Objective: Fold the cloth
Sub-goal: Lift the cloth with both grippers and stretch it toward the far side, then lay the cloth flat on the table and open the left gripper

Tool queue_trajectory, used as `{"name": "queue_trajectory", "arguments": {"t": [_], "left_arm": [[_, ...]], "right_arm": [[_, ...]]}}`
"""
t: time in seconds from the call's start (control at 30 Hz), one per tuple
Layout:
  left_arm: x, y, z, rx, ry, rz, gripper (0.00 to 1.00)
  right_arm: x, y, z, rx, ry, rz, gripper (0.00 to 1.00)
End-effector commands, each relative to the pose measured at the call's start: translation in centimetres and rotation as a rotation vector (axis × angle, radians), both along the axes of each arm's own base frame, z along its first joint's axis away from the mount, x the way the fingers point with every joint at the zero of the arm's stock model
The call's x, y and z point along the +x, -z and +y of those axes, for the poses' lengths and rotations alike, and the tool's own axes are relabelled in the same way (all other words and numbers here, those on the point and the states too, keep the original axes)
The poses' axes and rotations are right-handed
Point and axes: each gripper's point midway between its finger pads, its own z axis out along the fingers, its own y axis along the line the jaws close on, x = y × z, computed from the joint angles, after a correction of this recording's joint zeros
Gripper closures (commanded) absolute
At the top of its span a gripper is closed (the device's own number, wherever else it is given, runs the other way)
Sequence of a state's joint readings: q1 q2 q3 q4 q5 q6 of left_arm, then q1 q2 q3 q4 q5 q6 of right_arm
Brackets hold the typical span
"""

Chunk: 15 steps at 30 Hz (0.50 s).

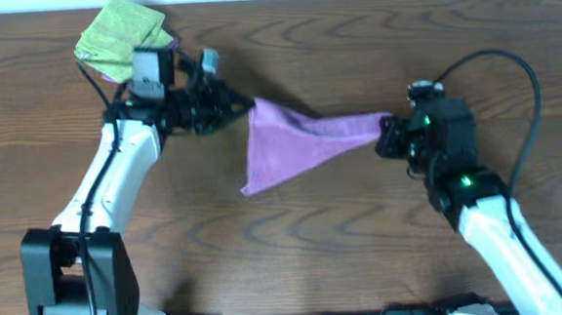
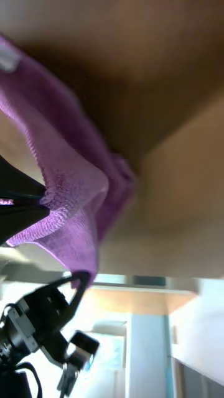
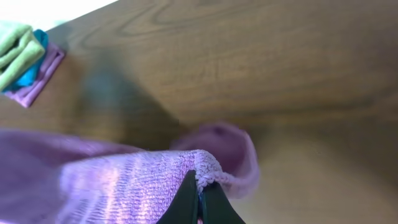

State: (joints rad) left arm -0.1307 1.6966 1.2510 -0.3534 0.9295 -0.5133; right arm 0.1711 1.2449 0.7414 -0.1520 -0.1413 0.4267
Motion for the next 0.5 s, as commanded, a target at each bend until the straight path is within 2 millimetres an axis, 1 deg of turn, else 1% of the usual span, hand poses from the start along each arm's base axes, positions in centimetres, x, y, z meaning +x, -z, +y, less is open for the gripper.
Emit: {"name": "queue_trajectory", "arguments": {"t": [0.0,0.1,0.13,0.2,0.3,0.33,0.4,0.47], "left_arm": [[2.8,-1.8,1.0,0.057,-0.089,-0.080,0.94],[5.2,-3.8,1.5,0.052,-0.154,-0.179,0.94],[5.6,-4.0,1.6,0.045,-0.164,-0.196,0.94],[6.7,-4.3,2.2,0.026,-0.191,-0.217,0.94],[7.7,-4.5,3.1,0.002,-0.217,-0.229,0.94],[7.8,-4.6,3.5,-0.003,-0.220,-0.233,0.94],[7.9,-4.8,4.0,-0.010,-0.224,-0.236,0.94],[7.9,-5.1,4.7,-0.031,-0.218,-0.235,0.94]], "right_arm": [[3.3,-2.2,0.2,-0.009,0.002,-0.061,0.99],[6.8,-3.9,0.7,-0.031,-0.017,-0.095,0.99],[7.7,-4.4,0.9,-0.036,-0.022,-0.109,0.99],[9.8,-6.2,1.2,-0.040,-0.028,-0.149,0.99],[11.5,-8.5,1.5,-0.050,-0.037,-0.202,0.99],[11.7,-9.0,1.5,-0.057,-0.040,-0.213,0.99],[11.9,-9.7,1.5,-0.072,-0.048,-0.226,0.99],[11.7,-9.7,1.5,-0.086,-0.057,-0.213,0.99]]}}
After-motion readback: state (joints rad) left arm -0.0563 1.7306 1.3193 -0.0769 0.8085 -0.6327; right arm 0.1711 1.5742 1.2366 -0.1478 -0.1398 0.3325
